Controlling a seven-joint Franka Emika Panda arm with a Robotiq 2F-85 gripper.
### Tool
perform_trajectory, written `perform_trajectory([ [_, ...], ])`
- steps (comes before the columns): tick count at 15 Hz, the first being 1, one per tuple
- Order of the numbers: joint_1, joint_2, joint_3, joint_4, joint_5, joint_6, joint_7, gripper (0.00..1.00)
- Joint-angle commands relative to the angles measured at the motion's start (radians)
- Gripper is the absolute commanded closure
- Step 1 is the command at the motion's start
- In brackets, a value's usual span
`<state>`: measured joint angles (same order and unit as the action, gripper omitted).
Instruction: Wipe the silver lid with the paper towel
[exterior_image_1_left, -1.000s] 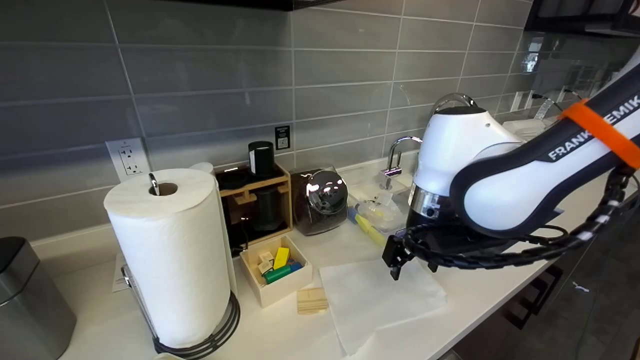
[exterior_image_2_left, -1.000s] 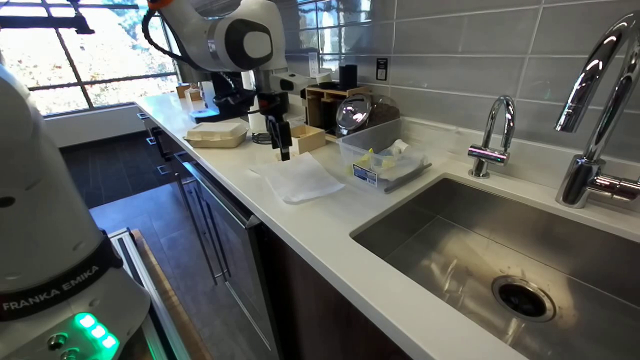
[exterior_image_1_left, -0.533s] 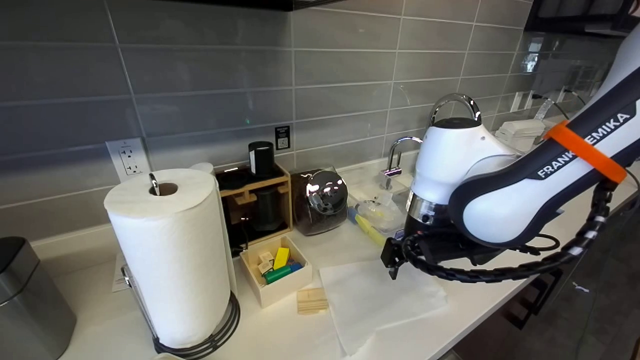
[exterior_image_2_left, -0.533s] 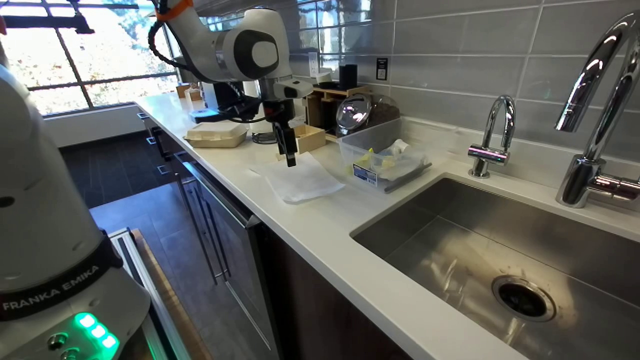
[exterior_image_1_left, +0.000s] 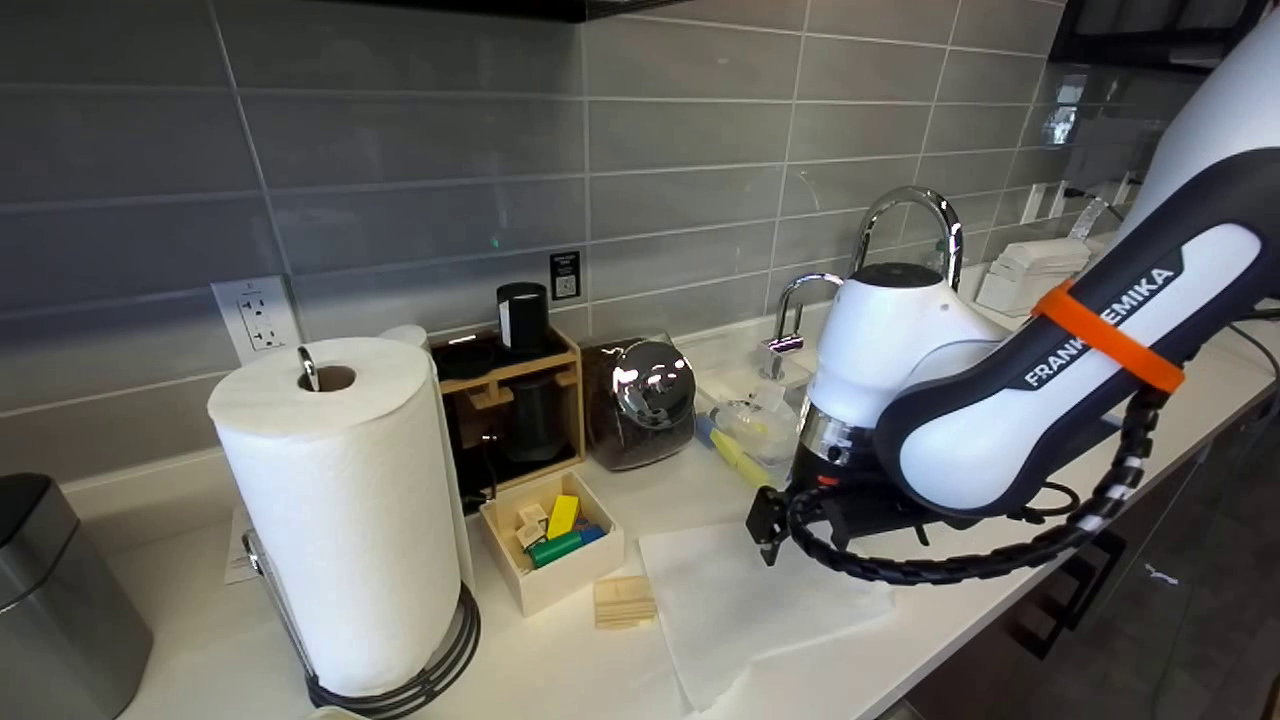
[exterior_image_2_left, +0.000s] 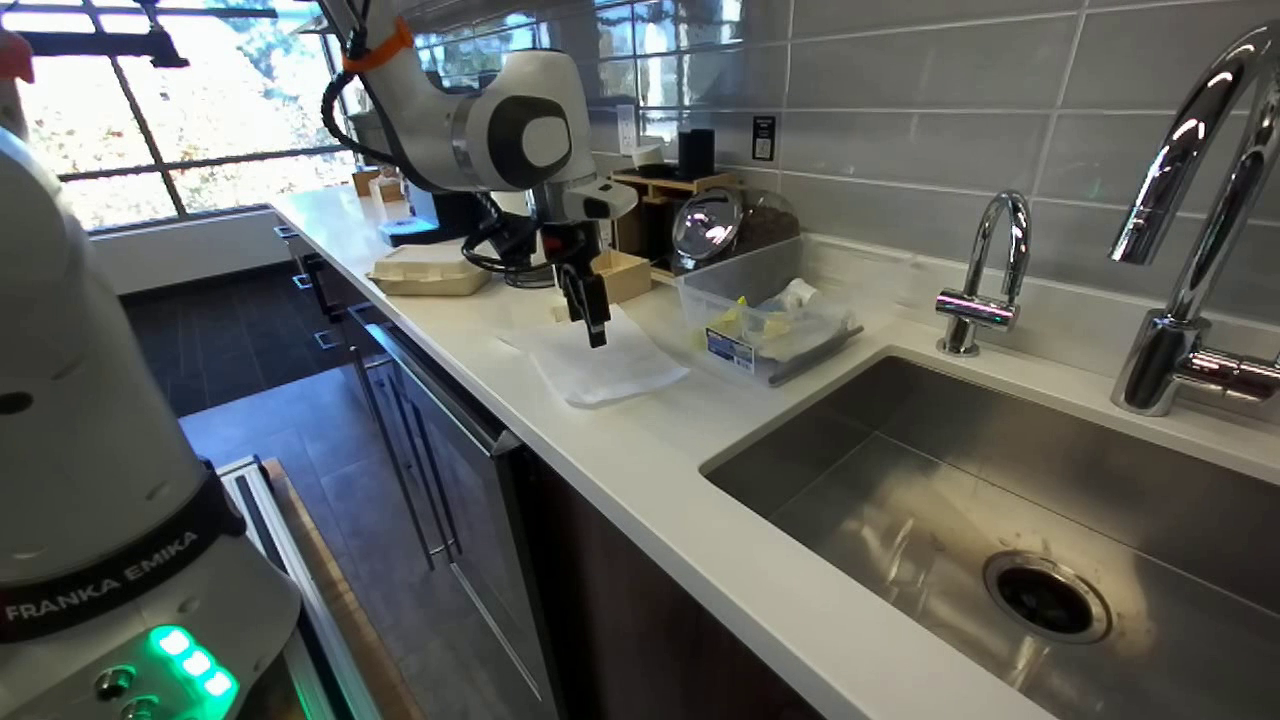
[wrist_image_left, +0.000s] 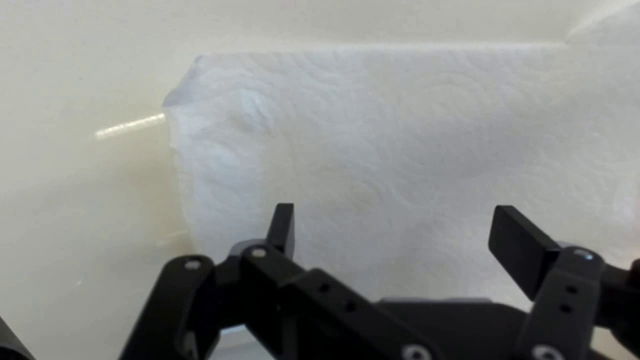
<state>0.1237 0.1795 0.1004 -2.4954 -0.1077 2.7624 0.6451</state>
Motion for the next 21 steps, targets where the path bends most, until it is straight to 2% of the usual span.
perform_trajectory([
  [1,0.041,0.096,-0.028,0.048,0.009,0.04,-0.028,0.0],
  [6,0.086,0.177,-0.059,0.081,0.011,0.085,-0.053,0.02],
  [7,0.096,0.19,-0.068,0.087,0.008,0.096,-0.059,0.11],
  [9,0.117,0.211,-0.089,0.097,0.009,0.114,-0.072,0.2],
  [10,0.126,0.219,-0.097,0.101,0.012,0.119,-0.078,0.29],
  [12,0.143,0.221,-0.114,0.108,0.009,0.118,-0.086,0.35],
  [13,0.144,0.218,-0.111,0.109,0.019,0.121,-0.094,0.51],
  [19,0.194,0.189,-0.154,0.102,-0.002,0.114,-0.067,0.97],
  [21,0.21,0.174,-0.167,0.098,-0.009,0.109,-0.057,1.0],
])
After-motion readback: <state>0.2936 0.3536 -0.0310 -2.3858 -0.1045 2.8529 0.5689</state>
